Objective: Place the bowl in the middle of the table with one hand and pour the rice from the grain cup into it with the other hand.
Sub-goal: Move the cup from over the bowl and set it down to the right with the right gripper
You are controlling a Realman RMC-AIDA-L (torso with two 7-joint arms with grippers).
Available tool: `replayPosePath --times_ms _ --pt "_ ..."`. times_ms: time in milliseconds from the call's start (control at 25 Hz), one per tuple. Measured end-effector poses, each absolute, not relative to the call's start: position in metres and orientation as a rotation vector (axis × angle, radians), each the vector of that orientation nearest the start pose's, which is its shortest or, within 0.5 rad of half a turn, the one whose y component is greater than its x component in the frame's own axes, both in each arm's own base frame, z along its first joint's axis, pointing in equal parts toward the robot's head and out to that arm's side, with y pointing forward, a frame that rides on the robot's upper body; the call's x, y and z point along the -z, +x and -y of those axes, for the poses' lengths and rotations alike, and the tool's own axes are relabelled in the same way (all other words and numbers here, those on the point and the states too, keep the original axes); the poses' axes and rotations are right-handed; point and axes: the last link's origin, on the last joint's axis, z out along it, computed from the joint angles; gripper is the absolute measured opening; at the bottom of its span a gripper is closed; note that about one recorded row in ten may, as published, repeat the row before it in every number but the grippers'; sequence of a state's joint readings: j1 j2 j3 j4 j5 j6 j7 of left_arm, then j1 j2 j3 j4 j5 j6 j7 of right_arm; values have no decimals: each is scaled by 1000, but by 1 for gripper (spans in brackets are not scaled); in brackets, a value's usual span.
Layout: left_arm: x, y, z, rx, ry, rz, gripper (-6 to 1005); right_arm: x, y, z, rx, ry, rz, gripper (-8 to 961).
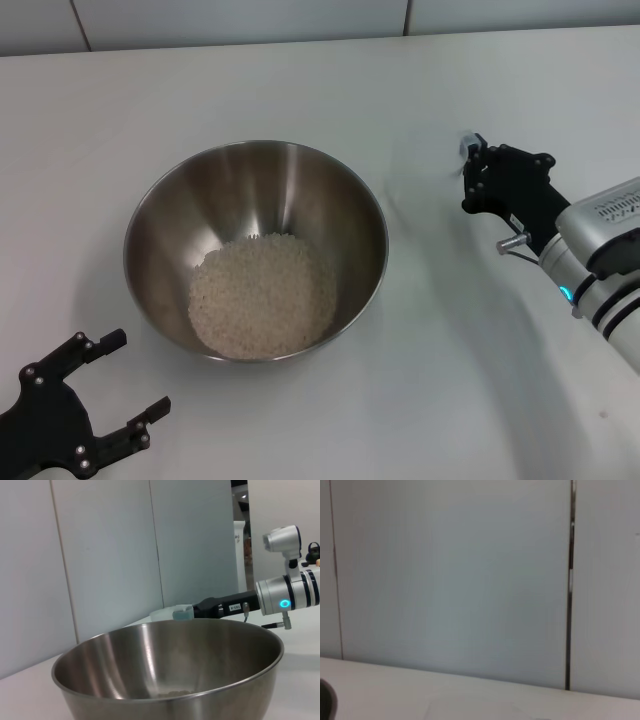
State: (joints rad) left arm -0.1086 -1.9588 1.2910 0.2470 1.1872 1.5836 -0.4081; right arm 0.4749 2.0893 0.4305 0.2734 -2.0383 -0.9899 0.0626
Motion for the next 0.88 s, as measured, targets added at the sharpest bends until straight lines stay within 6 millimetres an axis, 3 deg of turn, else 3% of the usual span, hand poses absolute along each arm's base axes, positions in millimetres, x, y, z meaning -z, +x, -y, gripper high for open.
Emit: replayPosePath --times_ms 800,880 --pt "21 -356 -176 736 -2463 206 832 88 297 -324 -581 -1934 -574 87" --pt "21 -356 -176 736 -2463 206 832 89 298 -323 -580 -1933 -579 168"
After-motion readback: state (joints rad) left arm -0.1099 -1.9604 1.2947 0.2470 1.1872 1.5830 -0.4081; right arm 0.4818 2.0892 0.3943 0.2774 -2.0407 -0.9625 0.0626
